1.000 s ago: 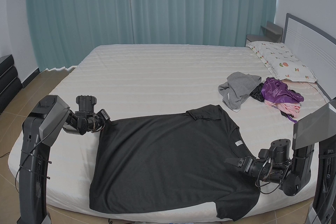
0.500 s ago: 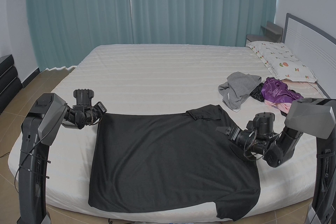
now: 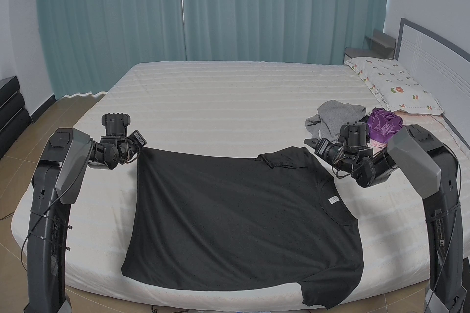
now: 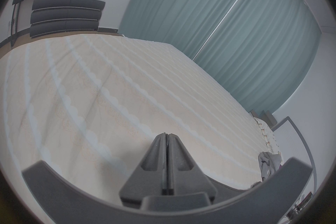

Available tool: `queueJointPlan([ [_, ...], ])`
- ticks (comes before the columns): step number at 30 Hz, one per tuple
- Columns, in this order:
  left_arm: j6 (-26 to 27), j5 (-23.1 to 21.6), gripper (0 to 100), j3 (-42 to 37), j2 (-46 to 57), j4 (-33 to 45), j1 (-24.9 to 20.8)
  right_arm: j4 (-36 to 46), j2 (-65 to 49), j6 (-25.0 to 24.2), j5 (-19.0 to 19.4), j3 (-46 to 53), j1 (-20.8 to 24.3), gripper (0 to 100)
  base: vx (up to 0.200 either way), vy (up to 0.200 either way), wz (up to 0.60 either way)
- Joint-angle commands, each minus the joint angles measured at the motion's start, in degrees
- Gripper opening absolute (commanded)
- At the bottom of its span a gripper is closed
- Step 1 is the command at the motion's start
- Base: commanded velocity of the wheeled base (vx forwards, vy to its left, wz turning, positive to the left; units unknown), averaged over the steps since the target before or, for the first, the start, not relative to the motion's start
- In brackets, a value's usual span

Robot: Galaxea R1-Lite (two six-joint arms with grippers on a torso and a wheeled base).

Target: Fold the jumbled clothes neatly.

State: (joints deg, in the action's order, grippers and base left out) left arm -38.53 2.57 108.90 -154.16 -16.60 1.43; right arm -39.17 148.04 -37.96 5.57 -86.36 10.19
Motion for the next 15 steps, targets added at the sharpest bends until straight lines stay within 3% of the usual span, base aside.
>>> queueJointPlan([
  [1, 0.0, 1.6, 0, 4.3, -1.8, 2.5, 0.0, 14.7, 15.6, 1.7, -5.0, -26.1, -2.5, 100, 0.000, 0.000, 0.00],
  [9, 0.0, 1.6, 0, 4.0, -2.4, 2.5, -0.1, 16.7, 19.0, 1.8, -2.4, -28.2, -2.9, 100, 0.000, 0.000, 0.00],
  [15, -0.1, 1.6, 0, 3.5, -2.4, 2.5, -0.7, 13.8, 19.5, 1.2, -1.0, -28.2, -3.2, 100, 0.000, 0.000, 0.00],
])
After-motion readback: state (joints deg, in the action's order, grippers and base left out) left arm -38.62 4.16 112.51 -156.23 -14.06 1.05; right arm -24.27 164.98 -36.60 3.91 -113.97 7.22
